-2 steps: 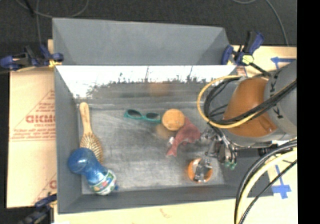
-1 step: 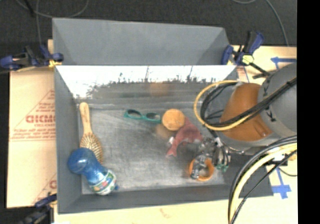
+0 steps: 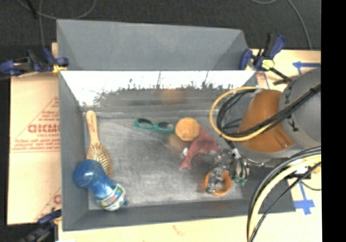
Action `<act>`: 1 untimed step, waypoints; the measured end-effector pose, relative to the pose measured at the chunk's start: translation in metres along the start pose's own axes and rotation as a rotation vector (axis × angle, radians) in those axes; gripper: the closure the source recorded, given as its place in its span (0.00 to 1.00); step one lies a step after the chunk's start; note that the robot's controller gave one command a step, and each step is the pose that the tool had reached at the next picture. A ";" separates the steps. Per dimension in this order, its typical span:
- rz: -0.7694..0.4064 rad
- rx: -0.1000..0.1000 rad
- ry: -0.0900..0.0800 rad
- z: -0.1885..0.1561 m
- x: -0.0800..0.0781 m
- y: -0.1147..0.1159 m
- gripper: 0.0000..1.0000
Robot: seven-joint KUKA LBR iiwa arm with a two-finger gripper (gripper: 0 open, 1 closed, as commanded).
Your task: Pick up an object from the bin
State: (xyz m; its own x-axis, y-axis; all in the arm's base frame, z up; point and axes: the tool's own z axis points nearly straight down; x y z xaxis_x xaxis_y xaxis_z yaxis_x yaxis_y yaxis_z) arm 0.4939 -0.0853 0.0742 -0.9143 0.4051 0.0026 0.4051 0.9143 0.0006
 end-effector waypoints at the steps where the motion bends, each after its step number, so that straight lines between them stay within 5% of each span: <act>1: -0.025 0.001 0.001 -0.053 -0.003 0.002 1.00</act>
Offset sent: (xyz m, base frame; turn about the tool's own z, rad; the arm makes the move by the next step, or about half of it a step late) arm 0.0283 -0.0053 0.1745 -0.0700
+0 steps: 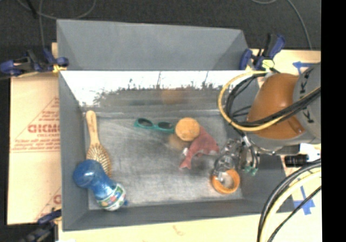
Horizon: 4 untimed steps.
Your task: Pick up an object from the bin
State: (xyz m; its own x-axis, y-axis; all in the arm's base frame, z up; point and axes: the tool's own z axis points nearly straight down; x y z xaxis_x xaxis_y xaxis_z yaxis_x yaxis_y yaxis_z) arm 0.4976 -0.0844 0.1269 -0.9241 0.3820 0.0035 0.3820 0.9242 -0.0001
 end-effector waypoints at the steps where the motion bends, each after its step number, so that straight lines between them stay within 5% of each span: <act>1: -0.025 0.000 -0.003 -0.070 -0.014 0.002 1.00; 2: -0.147 0.001 -0.008 -0.113 -0.040 -0.003 1.00; 3: -0.069 0.003 0.003 -0.010 -0.004 -0.016 0.00; 4: -0.072 0.002 -0.007 -0.014 -0.007 -0.015 0.00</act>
Offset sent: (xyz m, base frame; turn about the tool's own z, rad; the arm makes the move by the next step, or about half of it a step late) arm 0.0402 -0.0201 0.1201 -0.1563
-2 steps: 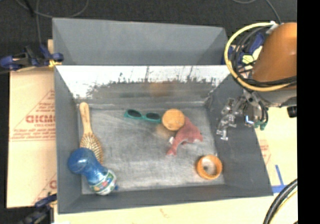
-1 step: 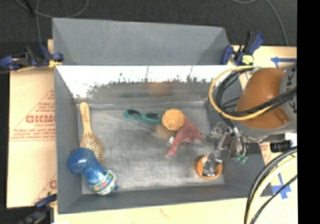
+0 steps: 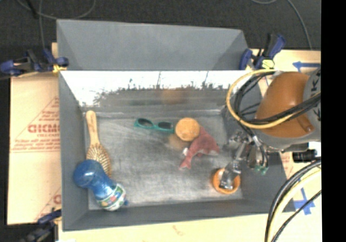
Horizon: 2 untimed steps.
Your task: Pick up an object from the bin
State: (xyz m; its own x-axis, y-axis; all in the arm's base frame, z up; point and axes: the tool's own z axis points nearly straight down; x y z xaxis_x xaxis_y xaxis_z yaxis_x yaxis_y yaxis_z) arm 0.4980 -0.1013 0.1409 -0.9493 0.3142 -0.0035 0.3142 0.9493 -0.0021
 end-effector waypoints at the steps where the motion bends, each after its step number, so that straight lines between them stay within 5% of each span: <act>1: -0.001 -0.001 -0.004 0.004 -0.002 0.000 0.00; 2: -0.358 -0.005 -0.007 0.066 0.001 -0.021 1.00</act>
Offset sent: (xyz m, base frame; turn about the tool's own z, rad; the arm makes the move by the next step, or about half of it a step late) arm -0.0114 -0.0204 -0.0709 -0.3571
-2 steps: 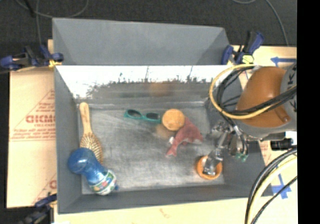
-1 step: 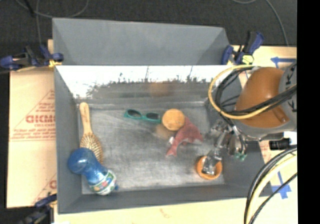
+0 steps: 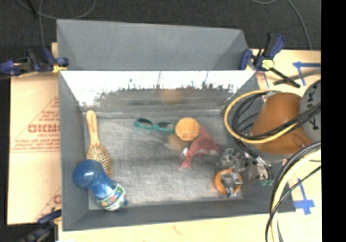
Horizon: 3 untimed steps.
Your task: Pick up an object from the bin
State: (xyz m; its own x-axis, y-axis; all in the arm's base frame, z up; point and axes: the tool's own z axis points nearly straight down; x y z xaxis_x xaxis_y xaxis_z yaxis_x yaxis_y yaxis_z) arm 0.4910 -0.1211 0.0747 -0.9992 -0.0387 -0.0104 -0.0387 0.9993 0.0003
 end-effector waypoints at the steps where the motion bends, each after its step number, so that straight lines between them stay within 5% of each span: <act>1: -0.001 0.000 0.000 0.000 0.000 0.000 1.00; 2: 0.092 0.001 0.007 -0.105 0.005 -0.011 1.00; 3: 0.092 0.001 0.007 -0.105 0.005 -0.011 1.00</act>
Offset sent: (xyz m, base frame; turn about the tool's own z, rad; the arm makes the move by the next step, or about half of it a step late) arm -0.0067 -0.0106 0.1043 0.0955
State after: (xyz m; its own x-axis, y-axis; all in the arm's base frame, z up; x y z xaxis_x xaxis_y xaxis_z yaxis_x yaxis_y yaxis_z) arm 0.4853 -0.1321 0.1794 -0.9986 0.0529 -0.0029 0.0529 0.9986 -0.0004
